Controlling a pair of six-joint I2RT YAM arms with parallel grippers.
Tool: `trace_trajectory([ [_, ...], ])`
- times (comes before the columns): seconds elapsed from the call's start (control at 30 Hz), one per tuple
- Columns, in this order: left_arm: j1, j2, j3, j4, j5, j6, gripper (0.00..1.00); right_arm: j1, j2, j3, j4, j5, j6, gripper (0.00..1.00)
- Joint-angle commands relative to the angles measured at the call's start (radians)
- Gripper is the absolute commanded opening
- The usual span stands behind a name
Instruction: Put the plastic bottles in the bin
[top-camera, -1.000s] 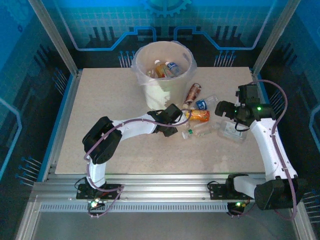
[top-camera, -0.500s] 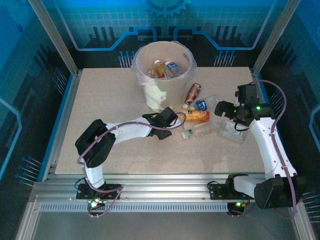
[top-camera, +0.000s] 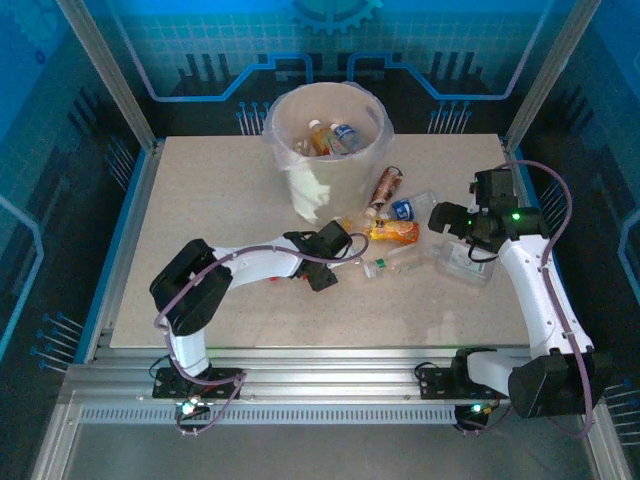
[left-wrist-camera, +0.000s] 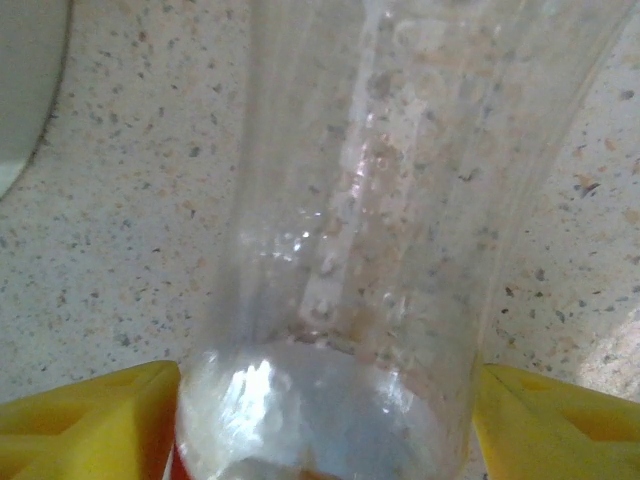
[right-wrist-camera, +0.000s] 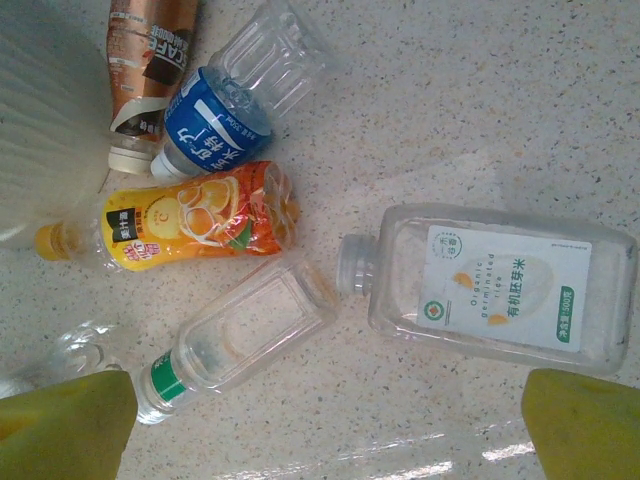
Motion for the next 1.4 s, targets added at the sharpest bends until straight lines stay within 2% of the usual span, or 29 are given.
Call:
trace_trajectory([
  [0.0, -0.003, 0.039, 0.025, -0.014, 0.025, 0.016, 0.76, -0.013, -0.005, -0.019, 0.005, -0.017, 0.018, 1.0],
  [0.17, -0.004, 0.058, 0.01, -0.001, 0.033, 0.009, 0.73, -0.013, -0.002, -0.031, 0.016, -0.029, 0.02, 1.0],
  [0.4, -0.003, 0.003, -0.035, 0.006, 0.024, -0.007, 0.54, -0.012, 0.0, -0.031, 0.018, -0.029, 0.024, 1.0],
  [0.47, -0.004, -0.037, -0.049, 0.009, 0.017, -0.011, 0.51, -0.012, -0.005, -0.031, 0.016, -0.029, 0.025, 1.0],
  [0.6, -0.005, -0.156, -0.07, 0.001, 0.019, -0.024, 0.5, -0.012, -0.017, -0.028, 0.013, -0.022, 0.027, 1.0],
  [0.77, -0.008, -0.378, -0.092, 0.025, 0.094, -0.065, 0.49, -0.012, -0.039, -0.03, 0.011, -0.009, 0.029, 1.0],
  [0.83, -0.007, -0.475, -0.097, 0.066, 0.137, -0.09, 0.45, -0.012, -0.052, -0.033, 0.014, -0.005, 0.031, 1.0],
  [1.03, 0.01, -0.654, -0.059, 0.264, 0.171, -0.182, 0.46, -0.012, -0.086, -0.044, 0.029, 0.0, 0.037, 1.0],
  [1.17, 0.069, -0.657, 0.021, 0.39, 0.203, -0.254, 0.46, -0.012, -0.101, -0.048, 0.033, 0.0, 0.036, 1.0],
  [1.37, 0.192, -0.583, 0.155, 0.566, 0.261, -0.348, 0.45, -0.013, -0.124, -0.056, 0.031, 0.005, 0.025, 1.0],
])
